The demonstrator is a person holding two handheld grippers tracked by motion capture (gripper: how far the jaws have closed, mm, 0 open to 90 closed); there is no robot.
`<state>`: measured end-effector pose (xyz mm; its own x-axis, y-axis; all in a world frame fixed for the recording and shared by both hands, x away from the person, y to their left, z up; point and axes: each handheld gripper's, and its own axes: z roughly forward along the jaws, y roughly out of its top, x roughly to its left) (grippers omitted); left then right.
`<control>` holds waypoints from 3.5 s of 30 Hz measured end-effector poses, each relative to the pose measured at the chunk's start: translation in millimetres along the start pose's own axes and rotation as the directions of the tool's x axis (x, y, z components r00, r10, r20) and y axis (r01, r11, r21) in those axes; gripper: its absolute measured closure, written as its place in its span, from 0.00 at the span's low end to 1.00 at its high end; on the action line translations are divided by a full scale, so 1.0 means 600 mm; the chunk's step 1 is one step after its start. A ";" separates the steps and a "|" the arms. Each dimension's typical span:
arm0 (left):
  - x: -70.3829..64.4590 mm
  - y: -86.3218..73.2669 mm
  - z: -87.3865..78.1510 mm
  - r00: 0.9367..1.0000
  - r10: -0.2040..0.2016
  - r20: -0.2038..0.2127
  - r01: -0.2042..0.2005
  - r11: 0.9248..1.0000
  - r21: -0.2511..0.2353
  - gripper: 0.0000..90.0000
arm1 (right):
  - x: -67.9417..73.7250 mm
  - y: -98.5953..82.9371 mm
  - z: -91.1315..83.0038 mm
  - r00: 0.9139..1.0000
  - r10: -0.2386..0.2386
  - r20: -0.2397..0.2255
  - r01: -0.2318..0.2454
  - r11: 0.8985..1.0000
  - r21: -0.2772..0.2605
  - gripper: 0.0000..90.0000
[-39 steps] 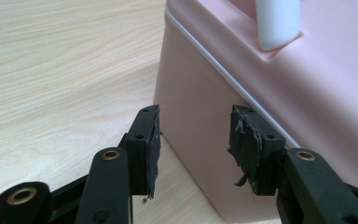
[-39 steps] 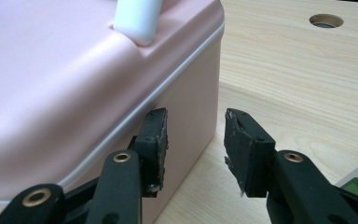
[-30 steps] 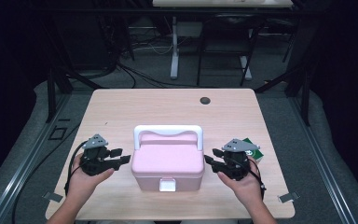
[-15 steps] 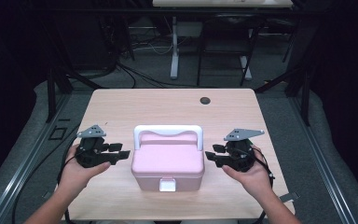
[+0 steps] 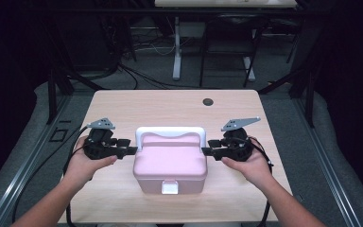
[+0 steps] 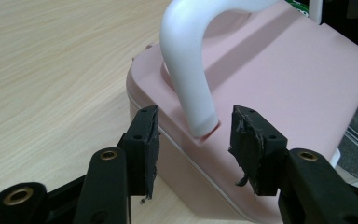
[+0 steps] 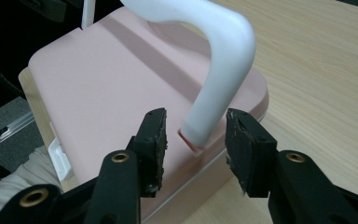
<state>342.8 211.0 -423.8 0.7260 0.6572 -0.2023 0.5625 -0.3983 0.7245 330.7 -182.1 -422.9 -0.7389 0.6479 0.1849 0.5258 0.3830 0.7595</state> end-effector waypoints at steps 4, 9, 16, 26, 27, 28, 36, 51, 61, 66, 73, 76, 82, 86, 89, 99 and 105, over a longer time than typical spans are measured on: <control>0.002 0.005 0.009 1.000 -0.004 0.014 0.004 1.000 -0.014 0.58 | -0.002 0.004 0.011 1.000 0.002 -0.015 -0.002 1.000 -0.005 0.65; 0.001 0.011 0.018 1.000 -0.004 0.030 0.005 1.000 -0.011 0.58 | -0.004 0.007 0.012 1.000 0.003 -0.026 -0.003 1.000 -0.015 0.67; -0.001 0.016 0.032 0.999 -0.017 0.047 0.017 1.000 0.003 0.60 | -0.015 0.006 0.015 0.999 0.030 -0.015 -0.030 1.000 -0.006 0.65; -0.001 0.019 0.027 0.999 -0.005 0.047 0.005 1.000 0.007 0.67 | -0.012 0.006 0.021 0.999 0.018 -0.034 -0.018 1.000 -0.010 0.66; -0.002 0.020 0.025 0.999 -0.006 0.050 0.006 1.000 0.007 0.67 | -0.010 0.006 0.019 0.999 0.010 -0.036 -0.011 1.000 -0.015 0.67; -0.002 0.020 0.025 0.999 -0.006 0.050 0.006 1.000 0.007 0.68 | -0.009 0.006 0.017 0.999 0.004 -0.040 -0.005 1.000 -0.018 0.67; -0.017 0.018 0.011 0.998 0.042 0.041 -0.042 0.999 0.007 0.74 | 0.004 0.002 0.006 0.999 -0.043 -0.033 0.042 0.999 -0.026 0.73; -0.015 0.029 0.023 0.996 0.092 0.019 -0.093 0.994 0.065 0.81 | 0.000 0.000 0.025 0.999 -0.052 -0.013 0.052 0.998 0.019 0.83; -0.017 0.038 0.018 0.996 0.094 0.007 -0.094 0.993 0.071 0.82 | 0.005 0.007 0.020 0.997 -0.075 -0.001 0.075 0.997 0.029 0.84; -0.017 0.050 0.009 0.995 0.095 0.005 -0.095 0.994 0.055 0.82 | 0.004 0.015 0.011 0.998 -0.068 -0.004 0.068 0.998 0.002 0.84; -0.017 0.044 -0.017 0.996 0.090 0.003 -0.090 0.996 0.018 0.72 | 0.005 0.014 0.009 0.998 -0.063 -0.002 0.063 0.998 0.003 0.84; -0.016 0.033 -0.034 0.996 0.084 -0.003 -0.084 0.996 0.008 0.72 | 0.004 0.015 0.008 0.998 -0.058 -0.005 0.058 0.998 0.001 0.84; -0.017 0.007 -0.062 0.997 0.073 0.007 -0.073 0.997 0.006 0.75 | 0.001 0.023 0.004 0.999 -0.038 -0.007 0.038 0.999 -0.013 0.84; -0.020 -0.013 -0.067 0.997 0.076 0.011 -0.076 0.997 0.016 0.79 | -0.002 0.028 0.000 1.000 -0.016 -0.025 0.016 1.000 -0.017 0.84; -0.023 -0.028 -0.063 0.997 0.074 0.026 -0.075 0.997 0.029 0.83 | -0.003 0.030 -0.002 1.000 -0.010 -0.018 0.009 1.000 -0.015 0.84; -0.038 -0.046 -0.033 0.992 0.103 0.073 -0.109 0.991 0.079 0.99 | -0.007 0.038 -0.004 1.000 0.013 -0.021 -0.014 1.000 -0.016 0.84; -0.050 -0.042 -0.014 0.988 0.112 0.103 -0.121 0.989 0.083 1.00 | -0.007 0.039 -0.005 1.000 0.015 -0.021 -0.016 1.000 -0.016 0.84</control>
<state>303.4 206.8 -430.3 0.8213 0.5389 -0.1870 0.5016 -0.5261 0.6868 344.9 -177.5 -404.1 -0.7395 0.6396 0.2097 0.5305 0.3620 0.7665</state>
